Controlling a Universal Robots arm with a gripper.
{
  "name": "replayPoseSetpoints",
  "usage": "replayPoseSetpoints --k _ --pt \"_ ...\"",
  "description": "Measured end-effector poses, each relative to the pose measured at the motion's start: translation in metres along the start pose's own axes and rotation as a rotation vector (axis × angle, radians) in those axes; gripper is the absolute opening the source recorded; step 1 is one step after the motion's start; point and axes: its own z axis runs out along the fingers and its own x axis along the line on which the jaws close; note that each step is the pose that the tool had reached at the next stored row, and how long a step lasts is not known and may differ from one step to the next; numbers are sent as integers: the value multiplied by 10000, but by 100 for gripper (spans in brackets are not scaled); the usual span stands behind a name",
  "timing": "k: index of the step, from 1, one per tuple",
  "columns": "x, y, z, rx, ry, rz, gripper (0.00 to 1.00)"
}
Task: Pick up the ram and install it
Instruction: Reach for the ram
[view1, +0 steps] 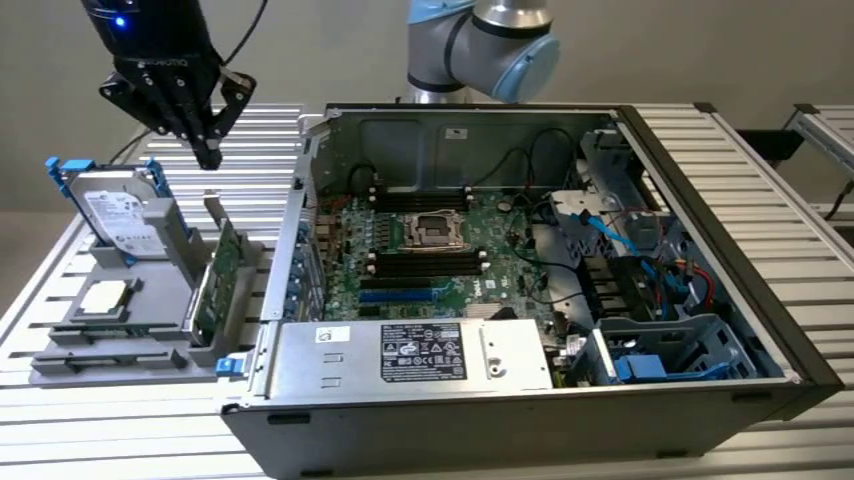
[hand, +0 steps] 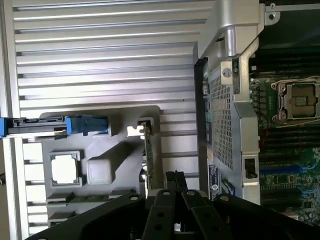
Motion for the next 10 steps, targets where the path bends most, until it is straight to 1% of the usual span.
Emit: replayPoseSetpoints --k 10 --pt "350 -189 52 0 2 -1 11"
